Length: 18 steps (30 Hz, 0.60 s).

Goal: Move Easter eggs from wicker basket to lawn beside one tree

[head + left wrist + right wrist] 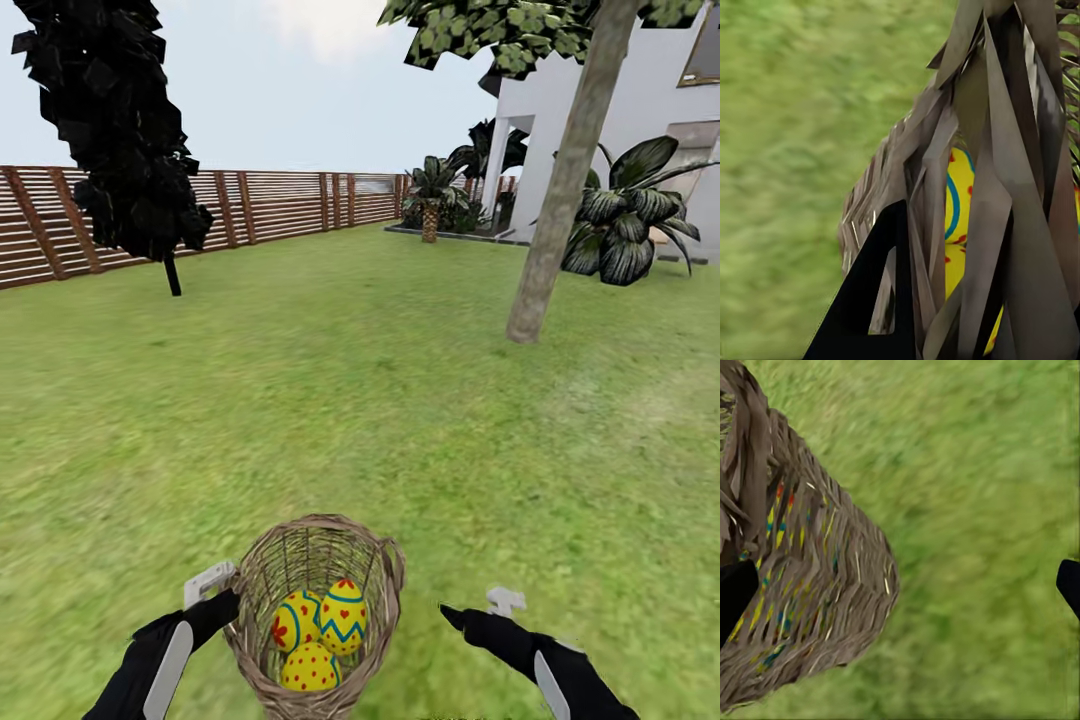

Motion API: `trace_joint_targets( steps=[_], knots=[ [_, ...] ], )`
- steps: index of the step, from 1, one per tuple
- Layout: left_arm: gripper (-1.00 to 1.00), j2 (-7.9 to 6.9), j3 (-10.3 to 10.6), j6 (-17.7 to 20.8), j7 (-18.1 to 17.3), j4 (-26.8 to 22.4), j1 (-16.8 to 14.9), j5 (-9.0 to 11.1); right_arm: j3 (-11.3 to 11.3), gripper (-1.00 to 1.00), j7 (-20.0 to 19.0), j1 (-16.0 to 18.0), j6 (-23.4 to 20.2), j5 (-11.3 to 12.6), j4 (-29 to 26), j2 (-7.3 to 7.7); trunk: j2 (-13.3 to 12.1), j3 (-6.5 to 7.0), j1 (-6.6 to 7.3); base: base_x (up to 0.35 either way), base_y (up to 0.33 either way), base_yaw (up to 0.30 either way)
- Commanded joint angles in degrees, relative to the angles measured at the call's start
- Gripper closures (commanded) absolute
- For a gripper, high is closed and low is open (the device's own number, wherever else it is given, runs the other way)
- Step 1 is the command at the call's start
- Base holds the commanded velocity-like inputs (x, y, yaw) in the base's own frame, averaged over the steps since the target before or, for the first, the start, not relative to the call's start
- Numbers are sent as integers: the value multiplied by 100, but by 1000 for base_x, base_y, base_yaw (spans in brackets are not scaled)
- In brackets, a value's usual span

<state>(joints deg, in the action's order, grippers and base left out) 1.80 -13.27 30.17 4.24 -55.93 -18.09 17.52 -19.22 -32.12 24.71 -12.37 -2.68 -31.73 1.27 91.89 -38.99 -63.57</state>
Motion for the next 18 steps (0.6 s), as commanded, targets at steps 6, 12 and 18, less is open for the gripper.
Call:
trace_joint_targets(
  steps=[6,12,18],
  knots=[
    [100,4,-9,33,33,-8,-2,109,-38,-100,863,3,1353,-34,931,20,-239,103,133,0,0,-283],
    [100,4,-9,41,40,-8,-2,103,-38,-100,882,6,1404,-38,1099,-21,-480,211,265,0,0,-283],
    [100,15,-9,41,41,-5,-2,106,-38,-100,882,2,1404,-39,1118,-23,-720,319,396,0,0,-283]
  ],
)
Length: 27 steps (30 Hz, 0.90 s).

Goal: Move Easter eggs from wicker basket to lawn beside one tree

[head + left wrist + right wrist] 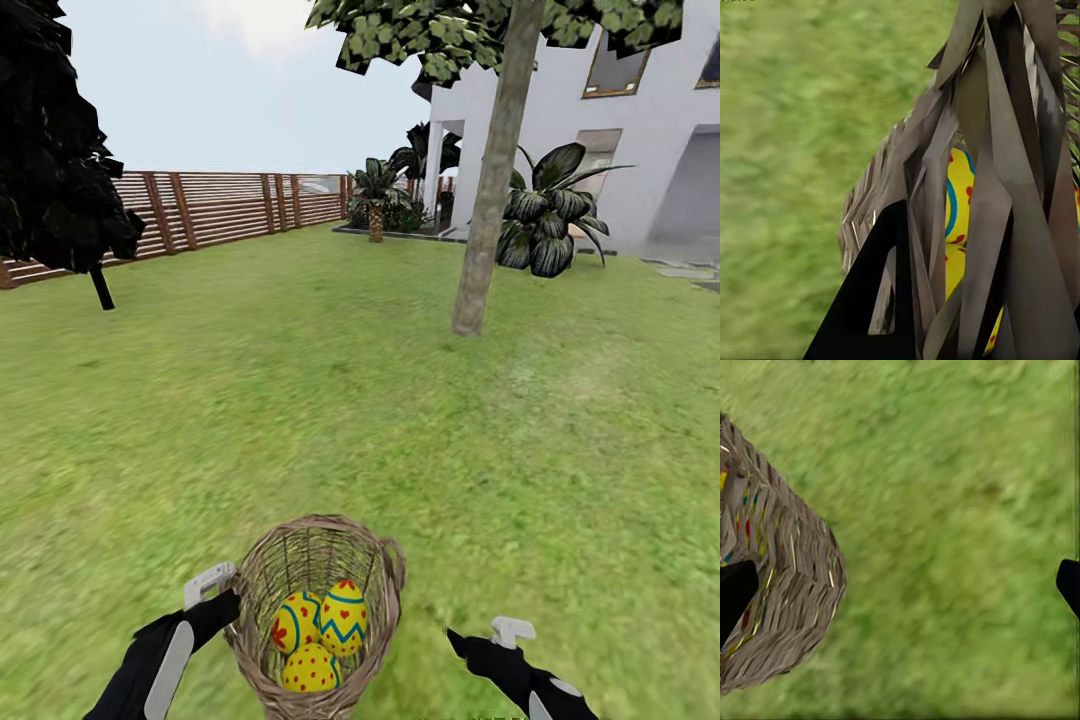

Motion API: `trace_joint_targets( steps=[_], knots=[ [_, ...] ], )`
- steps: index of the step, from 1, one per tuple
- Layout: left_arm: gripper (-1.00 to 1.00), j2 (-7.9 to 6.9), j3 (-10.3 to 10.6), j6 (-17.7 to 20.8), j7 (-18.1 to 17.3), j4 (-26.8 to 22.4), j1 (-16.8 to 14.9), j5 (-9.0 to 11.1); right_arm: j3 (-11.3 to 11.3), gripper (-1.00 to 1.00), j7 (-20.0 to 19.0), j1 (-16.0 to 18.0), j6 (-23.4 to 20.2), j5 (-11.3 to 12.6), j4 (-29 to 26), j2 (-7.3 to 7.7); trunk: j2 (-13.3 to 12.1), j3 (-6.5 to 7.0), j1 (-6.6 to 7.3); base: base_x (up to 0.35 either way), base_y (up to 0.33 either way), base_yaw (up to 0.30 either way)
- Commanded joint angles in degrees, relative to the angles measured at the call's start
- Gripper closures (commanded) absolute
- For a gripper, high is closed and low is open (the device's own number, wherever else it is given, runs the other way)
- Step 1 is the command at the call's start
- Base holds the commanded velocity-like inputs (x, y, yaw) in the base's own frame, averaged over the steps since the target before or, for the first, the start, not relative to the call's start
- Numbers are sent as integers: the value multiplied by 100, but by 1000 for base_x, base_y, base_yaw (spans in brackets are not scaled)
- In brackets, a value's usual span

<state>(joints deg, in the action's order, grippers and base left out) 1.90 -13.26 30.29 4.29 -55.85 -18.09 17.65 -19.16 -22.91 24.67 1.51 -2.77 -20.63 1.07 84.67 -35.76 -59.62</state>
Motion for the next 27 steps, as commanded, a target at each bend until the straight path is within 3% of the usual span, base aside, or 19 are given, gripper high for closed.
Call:
trace_joint_targets(
  steps=[1,21,27],
  knots=[
    [100,41,-9,30,36,-14,-2,91,-43,-100,-39,7,16,-30,7,-4,-39,13,23,0,0,-283],
    [100,65,-10,30,37,-14,-2,90,-43,-100,-39,6,19,-25,15,-1,-841,372,462,0,0,-283],
    [100,65,-10,26,37,-15,-2,90,-43,-100,-39,4,24,-30,15,-10,-881,390,484,0,0,-47]
  ],
)
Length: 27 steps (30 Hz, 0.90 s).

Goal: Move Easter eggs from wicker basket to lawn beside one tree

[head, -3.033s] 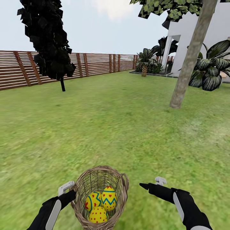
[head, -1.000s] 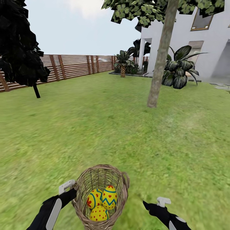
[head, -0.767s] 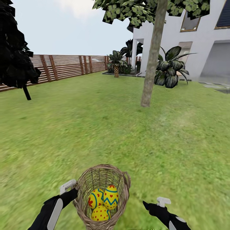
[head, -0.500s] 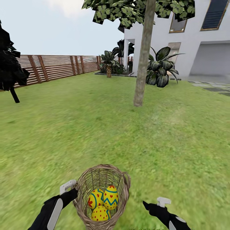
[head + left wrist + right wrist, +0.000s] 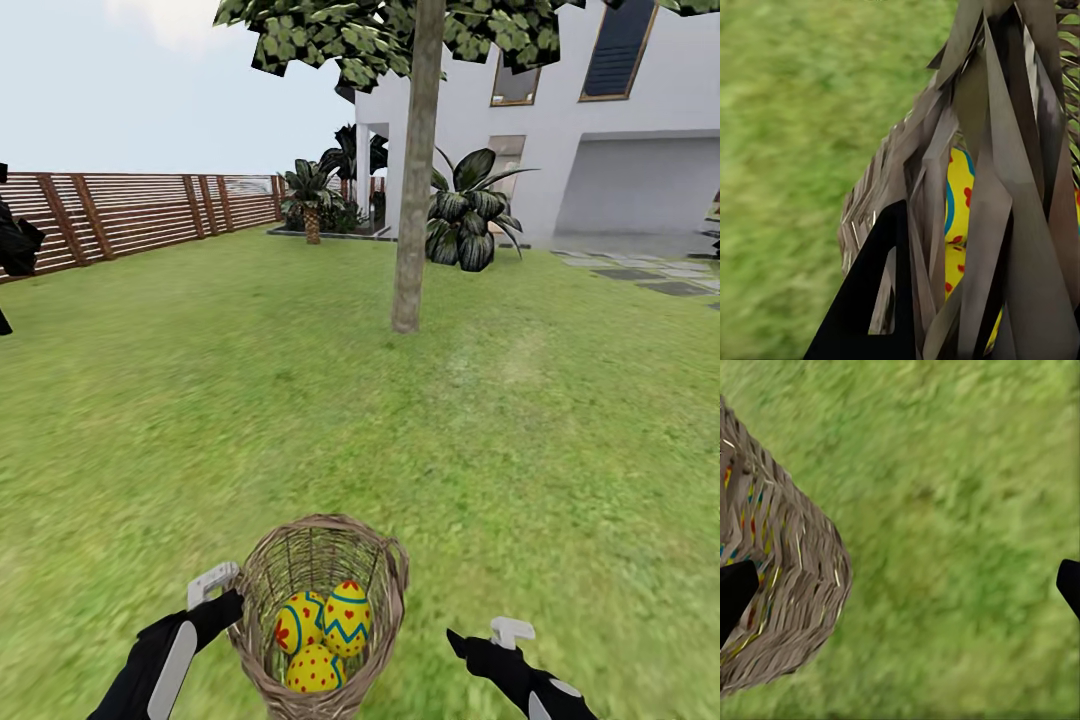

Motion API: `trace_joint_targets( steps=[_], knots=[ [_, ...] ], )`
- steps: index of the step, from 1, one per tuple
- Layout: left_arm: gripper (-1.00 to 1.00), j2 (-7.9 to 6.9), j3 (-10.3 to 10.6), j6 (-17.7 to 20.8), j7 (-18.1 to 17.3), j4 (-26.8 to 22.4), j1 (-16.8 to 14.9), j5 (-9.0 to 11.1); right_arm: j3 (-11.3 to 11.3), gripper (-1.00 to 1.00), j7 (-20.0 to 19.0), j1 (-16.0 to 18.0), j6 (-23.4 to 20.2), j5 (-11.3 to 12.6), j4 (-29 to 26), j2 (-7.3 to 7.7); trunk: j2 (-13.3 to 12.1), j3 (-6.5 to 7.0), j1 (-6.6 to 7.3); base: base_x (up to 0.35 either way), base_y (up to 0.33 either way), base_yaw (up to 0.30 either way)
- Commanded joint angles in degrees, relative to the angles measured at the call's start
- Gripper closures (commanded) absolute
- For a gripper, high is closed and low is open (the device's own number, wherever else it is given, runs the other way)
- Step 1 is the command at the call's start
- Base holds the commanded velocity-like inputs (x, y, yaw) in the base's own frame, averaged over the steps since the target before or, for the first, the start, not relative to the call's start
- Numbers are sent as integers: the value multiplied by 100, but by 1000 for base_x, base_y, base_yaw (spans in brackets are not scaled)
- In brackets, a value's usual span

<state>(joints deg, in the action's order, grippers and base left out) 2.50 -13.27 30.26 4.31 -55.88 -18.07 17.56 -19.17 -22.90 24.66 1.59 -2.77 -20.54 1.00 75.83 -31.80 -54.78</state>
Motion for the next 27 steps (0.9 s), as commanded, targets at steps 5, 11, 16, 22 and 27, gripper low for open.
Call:
trace_joint_targets(
  steps=[5,11,16,22,27],
  knots=[
    [100,5,-9,33,35,-10,-4,99,-43,-100,-39,4,17,-28,6,-3,3,-5,0,0,0,0],
    [100,6,-9,23,35,-12,-4,99,-43,-100,-30,4,251,-30,140,7,-77,31,44,0,0,0],
    [100,11,-9,24,35,-19,-4,99,-43,-100,-30,4,254,-30,147,15,-77,31,44,0,0,0],
    [100,10,-9,24,35,-19,-4,99,-43,-100,-30,4,254,-30,147,7,-77,31,44,0,0,0],
    [100,6,-9,24,35,-19,-4,99,-43,-100,-24,4,254,-24,152,-2,-77,31,44,0,0,0]
  ],
)
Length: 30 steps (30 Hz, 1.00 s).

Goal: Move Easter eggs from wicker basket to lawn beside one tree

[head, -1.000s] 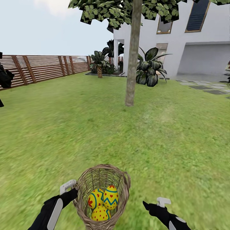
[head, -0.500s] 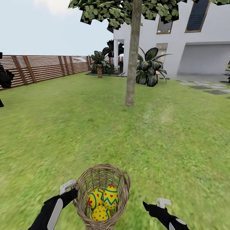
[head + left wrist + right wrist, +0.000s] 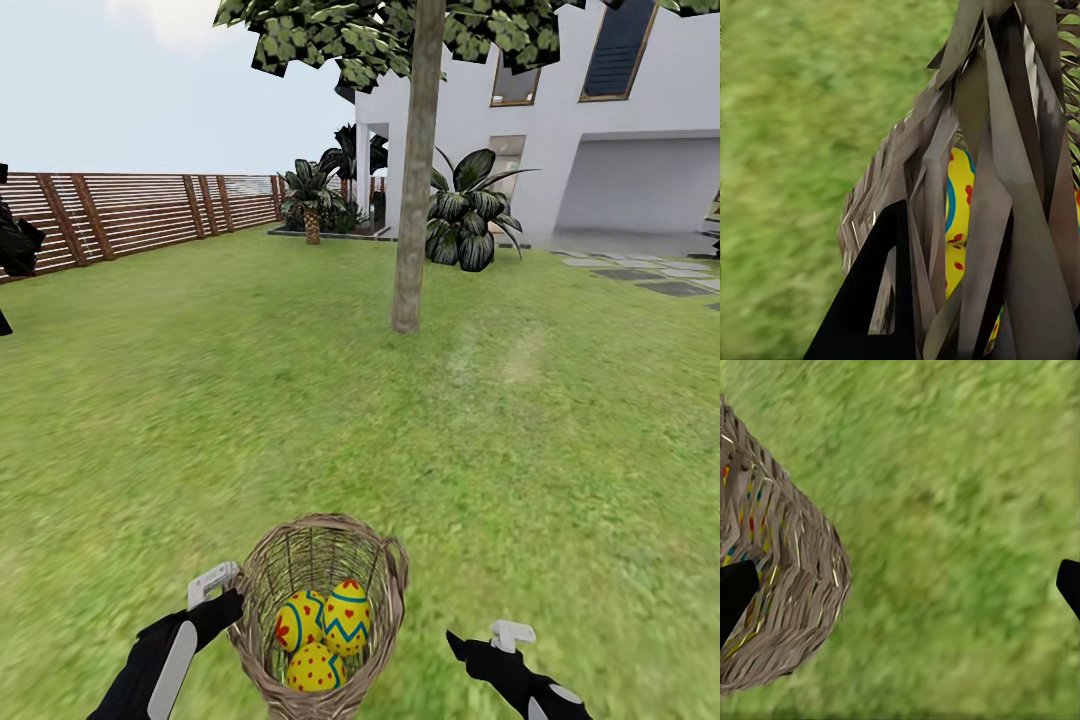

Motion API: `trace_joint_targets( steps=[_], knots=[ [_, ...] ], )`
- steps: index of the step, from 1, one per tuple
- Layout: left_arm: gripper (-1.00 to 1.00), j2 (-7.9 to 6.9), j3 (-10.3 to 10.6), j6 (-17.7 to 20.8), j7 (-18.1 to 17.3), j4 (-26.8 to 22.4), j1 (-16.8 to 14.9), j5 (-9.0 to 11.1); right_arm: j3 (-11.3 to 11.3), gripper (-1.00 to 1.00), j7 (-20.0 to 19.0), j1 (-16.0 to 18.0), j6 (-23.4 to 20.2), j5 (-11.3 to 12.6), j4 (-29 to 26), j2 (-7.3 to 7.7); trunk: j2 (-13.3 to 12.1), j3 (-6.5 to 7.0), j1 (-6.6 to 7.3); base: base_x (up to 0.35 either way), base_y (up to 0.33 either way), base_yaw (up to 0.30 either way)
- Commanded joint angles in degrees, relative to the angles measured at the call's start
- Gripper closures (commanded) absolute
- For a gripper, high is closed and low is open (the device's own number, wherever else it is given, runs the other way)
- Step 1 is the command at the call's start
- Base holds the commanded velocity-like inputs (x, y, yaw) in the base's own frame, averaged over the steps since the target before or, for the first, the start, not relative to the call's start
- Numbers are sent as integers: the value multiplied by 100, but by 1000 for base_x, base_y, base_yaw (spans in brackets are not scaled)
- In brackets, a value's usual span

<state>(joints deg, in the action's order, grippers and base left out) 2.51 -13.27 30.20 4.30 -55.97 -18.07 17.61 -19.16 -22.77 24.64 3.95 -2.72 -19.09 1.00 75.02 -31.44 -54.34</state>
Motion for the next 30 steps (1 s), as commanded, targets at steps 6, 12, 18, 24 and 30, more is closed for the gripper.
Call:
trace_joint_targets(
  steps=[6,12,18,24,30],
  knots=[
    [100,5,-9,29,36,-11,-3,94,-35,-100,158,5,18,-35,10,-12,3,-5,0,0,0,0],
    [100,4,-9,38,36,-8,-3,94,-37,-100,158,5,26,-35,10,-12,-157,67,88,0,0,0],
    [100,10,-9,30,36,-11,-3,94,-37,-100,158,5,26,-35,10,-12,-237,102,132,0,0,0],
    [100,12,-9,19,36,-11,-3,94,-37,-100,158,5,26,-35,10,-12,-237,102,132,0,0,0],
    [100,9,-9,21,36,-9,-3,94,-38,-100,158,5,26,-38,10,-12,-237,102,132,207,0,0]
  ],
)
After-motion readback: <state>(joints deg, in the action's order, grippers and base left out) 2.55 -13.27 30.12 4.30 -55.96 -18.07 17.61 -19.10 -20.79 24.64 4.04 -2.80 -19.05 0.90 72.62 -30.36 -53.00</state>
